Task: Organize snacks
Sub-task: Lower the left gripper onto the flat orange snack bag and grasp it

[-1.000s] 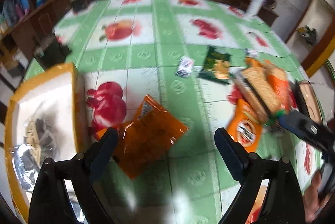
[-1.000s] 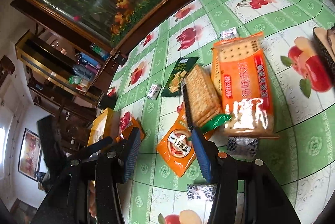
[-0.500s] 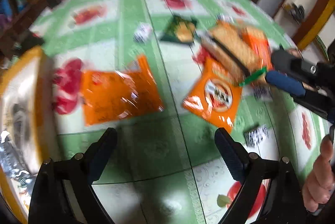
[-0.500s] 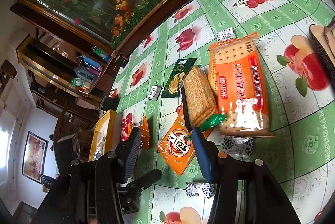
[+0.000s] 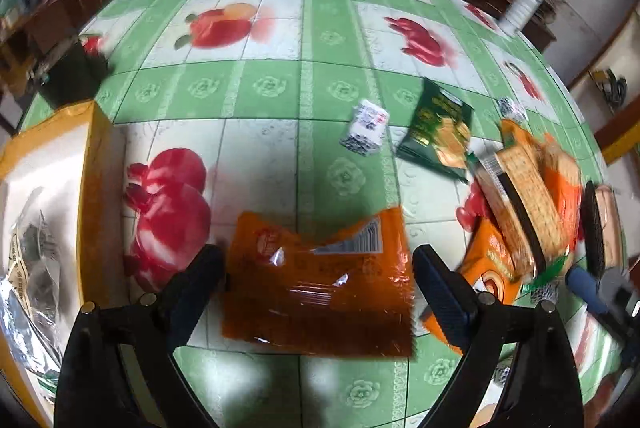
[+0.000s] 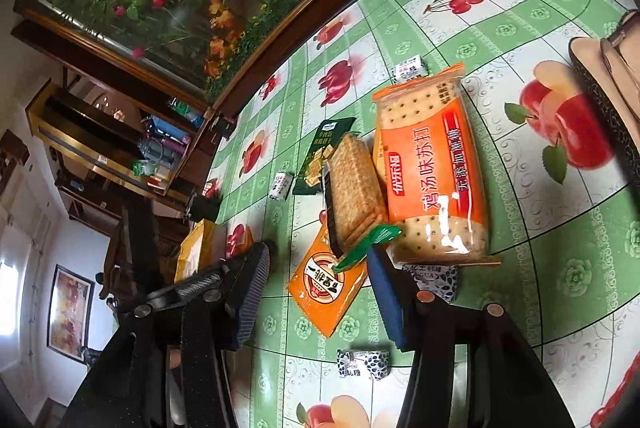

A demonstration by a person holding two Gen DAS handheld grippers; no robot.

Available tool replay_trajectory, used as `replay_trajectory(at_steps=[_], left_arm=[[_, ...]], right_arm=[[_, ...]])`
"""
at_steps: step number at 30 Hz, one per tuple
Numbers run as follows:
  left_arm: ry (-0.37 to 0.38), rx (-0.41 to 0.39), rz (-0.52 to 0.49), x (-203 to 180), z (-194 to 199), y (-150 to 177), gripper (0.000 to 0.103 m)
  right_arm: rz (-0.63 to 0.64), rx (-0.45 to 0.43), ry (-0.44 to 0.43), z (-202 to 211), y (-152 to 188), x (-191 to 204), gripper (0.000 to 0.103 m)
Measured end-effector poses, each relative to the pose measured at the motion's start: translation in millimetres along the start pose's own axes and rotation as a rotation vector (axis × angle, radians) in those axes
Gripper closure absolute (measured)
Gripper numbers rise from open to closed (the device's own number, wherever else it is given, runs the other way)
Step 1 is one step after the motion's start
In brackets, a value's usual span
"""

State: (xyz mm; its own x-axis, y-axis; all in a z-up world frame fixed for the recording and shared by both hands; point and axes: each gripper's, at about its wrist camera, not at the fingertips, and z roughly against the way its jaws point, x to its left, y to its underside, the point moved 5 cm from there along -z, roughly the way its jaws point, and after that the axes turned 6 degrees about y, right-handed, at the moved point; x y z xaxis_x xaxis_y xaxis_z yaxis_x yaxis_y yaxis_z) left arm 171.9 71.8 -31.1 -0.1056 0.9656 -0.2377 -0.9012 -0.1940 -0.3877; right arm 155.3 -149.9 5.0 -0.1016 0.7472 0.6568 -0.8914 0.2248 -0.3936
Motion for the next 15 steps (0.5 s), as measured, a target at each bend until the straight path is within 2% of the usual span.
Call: replay_trajectory(at_steps=[3, 5, 8, 13, 15], left_arm=[[0.034, 0.032, -0.068, -18.5, 3.7, 17.9, 0.007], [0.029, 0.033, -0.113, -28.9, 6.0, 30.5, 0.007], [-0.017, -0.012, -0.165, -38.0, 6.8, 40.9, 0.007], [-0.040, -0.086, -0.127, -37.7, 17.2, 41.1, 0.007], [-0.092, -0.121, -0.177, -42.0, 25.0, 36.1, 0.007]], right_arm=[[0.007, -0.001, -0.008, 1.9, 1.3, 3.1, 0.048], [0.018, -0.003, -0.007, 2.3, 2.4, 5.8, 0.048], [0.016, -0.002, -0.009, 2.5, 3.6, 6.7, 0.048], [0.005, 0.002, -0.023, 7.1, 7.4, 0.6, 0.047], [0.004, 0.002, -0.018, 7.7, 7.2, -3.1, 0.046]])
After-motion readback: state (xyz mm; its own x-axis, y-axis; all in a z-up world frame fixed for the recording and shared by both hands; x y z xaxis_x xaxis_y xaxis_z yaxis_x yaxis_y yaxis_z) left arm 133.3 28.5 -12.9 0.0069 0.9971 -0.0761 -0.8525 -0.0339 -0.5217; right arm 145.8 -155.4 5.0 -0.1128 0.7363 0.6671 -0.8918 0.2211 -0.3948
